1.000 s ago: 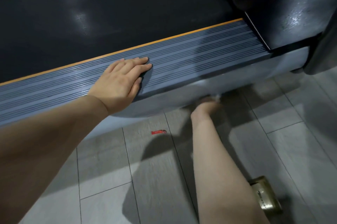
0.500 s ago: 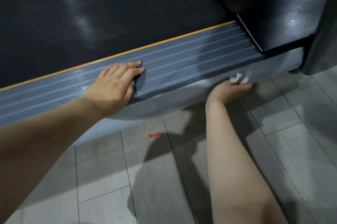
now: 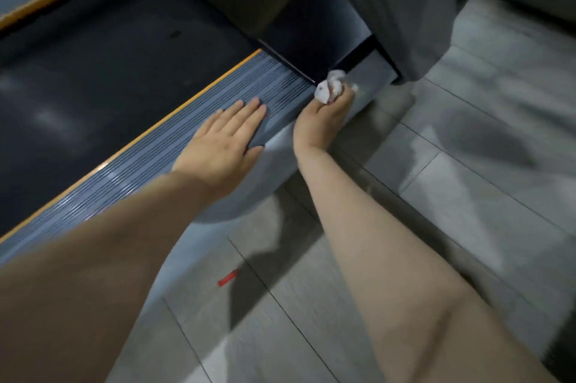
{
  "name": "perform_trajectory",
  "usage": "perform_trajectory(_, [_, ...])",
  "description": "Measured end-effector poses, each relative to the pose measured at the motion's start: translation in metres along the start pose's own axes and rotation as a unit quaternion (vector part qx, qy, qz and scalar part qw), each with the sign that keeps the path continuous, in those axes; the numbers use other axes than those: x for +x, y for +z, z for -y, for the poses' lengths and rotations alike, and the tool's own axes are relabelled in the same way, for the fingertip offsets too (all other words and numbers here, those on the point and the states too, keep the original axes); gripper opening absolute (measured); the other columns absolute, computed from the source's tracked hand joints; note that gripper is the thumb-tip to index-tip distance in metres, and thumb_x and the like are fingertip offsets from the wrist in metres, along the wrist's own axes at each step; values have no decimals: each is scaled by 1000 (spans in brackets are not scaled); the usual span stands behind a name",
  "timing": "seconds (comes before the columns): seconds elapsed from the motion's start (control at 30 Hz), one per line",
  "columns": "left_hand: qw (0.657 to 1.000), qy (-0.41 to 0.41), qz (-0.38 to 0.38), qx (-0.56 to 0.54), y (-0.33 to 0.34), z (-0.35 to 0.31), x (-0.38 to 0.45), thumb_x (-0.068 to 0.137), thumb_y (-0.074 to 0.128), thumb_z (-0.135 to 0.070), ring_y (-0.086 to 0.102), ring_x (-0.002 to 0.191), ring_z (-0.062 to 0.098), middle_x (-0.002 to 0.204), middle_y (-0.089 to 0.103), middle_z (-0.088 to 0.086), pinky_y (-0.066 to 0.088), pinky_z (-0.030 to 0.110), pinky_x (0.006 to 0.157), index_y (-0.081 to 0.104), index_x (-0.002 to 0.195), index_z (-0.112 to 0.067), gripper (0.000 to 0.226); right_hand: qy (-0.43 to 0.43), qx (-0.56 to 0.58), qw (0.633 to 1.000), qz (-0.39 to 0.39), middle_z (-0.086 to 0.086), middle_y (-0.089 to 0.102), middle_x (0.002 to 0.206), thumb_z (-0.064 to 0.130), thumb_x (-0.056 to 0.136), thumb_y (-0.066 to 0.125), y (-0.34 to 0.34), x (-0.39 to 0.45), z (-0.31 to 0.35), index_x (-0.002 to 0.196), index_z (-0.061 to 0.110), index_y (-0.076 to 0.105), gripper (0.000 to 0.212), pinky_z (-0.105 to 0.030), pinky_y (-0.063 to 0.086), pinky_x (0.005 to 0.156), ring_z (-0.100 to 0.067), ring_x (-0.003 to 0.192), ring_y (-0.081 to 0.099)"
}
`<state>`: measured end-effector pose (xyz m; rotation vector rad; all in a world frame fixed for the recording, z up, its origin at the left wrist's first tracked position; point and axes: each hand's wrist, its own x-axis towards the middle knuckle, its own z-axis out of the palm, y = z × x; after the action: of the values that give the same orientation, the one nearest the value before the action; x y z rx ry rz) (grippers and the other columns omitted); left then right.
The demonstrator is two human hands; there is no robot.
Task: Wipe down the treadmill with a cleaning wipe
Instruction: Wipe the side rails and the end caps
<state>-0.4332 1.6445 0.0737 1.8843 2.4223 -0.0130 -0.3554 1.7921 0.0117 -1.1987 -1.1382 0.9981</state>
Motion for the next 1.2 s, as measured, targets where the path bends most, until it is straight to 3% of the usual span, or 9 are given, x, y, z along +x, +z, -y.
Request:
perform_trajectory(0.13, [1000,4,-20,-23,1,4,-5,103,34,-43,8,152,11,165,10,-11,3,30,123,15,158,-27,61,395,112,910,53,-13,55,130,8,104,33,-20,-9,-51,135,1,45,35,-26,45,89,-22,104,56])
perform_trajectory(0.23, [999,2,-23,-34,0,2,-5,101,40,-41,10,152,11,164,14,-11,5,30,123,18,158,-28,62,525,122,838,90,-17,49,142,12,104,25,-26,-10,-62,140,-1,43,42,-31,45,96,-30,125,53])
perform_trajectory(0.37, [999,-3,-25,-31,2,2,-3,101,41,-43,10,151,11,164,15,-11,7,31,122,19,157,-28,62,385,114,916,-5,-15,56,129,21,104,37,-12,23,-24,130,5,48,32,-29,44,83,-26,106,58])
perform_trajectory(0.53, [1000,2,-17,-19,4,6,-1,96,25,-54,14,151,13,163,19,-11,17,39,121,21,157,-28,66,-10,53,997,49,-5,56,110,6,97,50,-10,44,12,111,7,53,14,-15,47,81,-16,96,58])
perform_trajectory(0.67, [1000,3,-11,-11,4,6,0,96,20,-57,13,151,12,162,16,-13,16,39,121,19,157,-28,68,278,83,957,27,-11,57,123,11,101,41,-16,46,-59,128,2,49,30,-22,44,84,-20,105,57])
perform_trajectory(0.77, [1000,7,-9,-10,4,6,0,97,20,-57,13,151,12,162,16,-12,14,37,121,20,157,-28,67,440,42,886,143,-7,55,117,14,102,33,-18,43,-90,126,8,52,31,-25,45,73,-21,102,57])
perform_trajectory(0.93, [999,15,-27,-15,4,6,-1,102,18,-49,16,150,15,162,20,-8,14,37,121,23,156,-26,59,273,69,958,-48,-3,60,108,21,104,38,-2,89,-49,121,5,53,28,-18,46,79,-19,99,58])
perform_trajectory(1.03, [999,12,-27,-18,4,7,-1,103,16,-44,18,151,18,162,23,-6,18,42,121,25,156,-29,56,90,73,993,-32,9,61,108,15,98,47,1,102,-9,110,21,50,14,-8,43,80,-6,95,59])
perform_trajectory(1.2, [1000,13,-24,-11,4,6,-4,104,14,-46,22,150,22,162,27,-3,24,46,119,27,155,-33,54,294,61,953,32,0,56,93,8,101,40,-18,101,-82,107,14,49,13,-25,46,77,-15,85,56])
